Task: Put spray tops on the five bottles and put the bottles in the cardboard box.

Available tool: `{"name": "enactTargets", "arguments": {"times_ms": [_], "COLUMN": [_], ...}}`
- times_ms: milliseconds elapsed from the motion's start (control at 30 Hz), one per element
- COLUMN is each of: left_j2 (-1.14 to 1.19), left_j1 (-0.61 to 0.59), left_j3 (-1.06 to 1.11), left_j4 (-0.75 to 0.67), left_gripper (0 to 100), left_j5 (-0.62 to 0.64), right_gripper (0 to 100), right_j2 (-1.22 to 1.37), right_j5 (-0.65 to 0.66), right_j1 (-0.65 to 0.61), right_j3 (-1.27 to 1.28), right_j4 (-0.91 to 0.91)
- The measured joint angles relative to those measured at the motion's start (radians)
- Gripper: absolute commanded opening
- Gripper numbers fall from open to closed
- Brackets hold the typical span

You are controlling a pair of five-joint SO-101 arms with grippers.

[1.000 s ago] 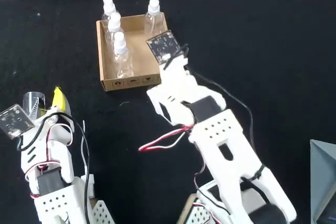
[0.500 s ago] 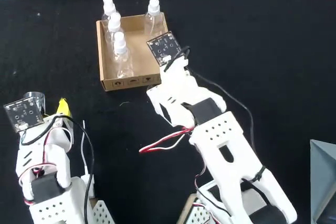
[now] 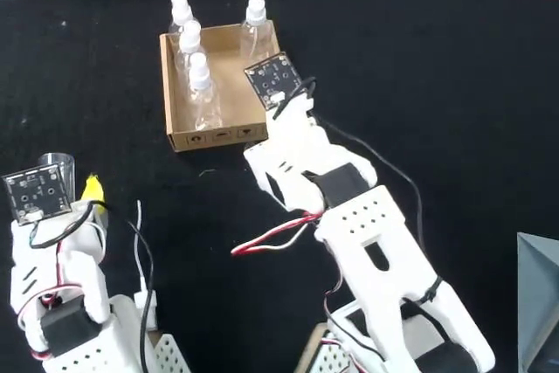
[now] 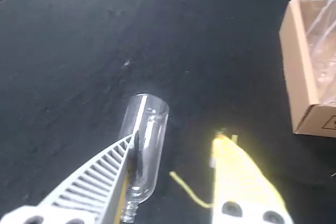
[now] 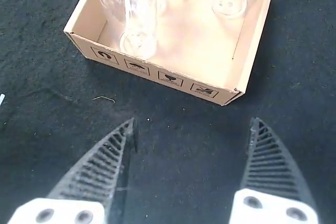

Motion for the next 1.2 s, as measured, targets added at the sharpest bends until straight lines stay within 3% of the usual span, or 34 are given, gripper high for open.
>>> {"name": "enactTargets", "arguments": {"times_ms": [400, 900, 1200], "left_j2": [0.06, 0.787, 1.146], "left_j1": [-0.046, -0.051, -0.138], "left_j3": [-0.031, -0.37, -0.583], "left_j4": [0.003, 0.003, 0.003], "left_gripper": [25, 28, 30], "left_j5": [-0.066, -0.193, -0.195], "right_gripper": [27.6, 27.6, 27.6], "right_j2": [0.0, 0.0, 0.0], "right_j5": [0.0, 0.0, 0.0], "right_j1": [0.0, 0.0, 0.0], "right_j3": [0.012, 0.035, 0.035], "right_j4": [-0.034, -0.061, -0.061]}}
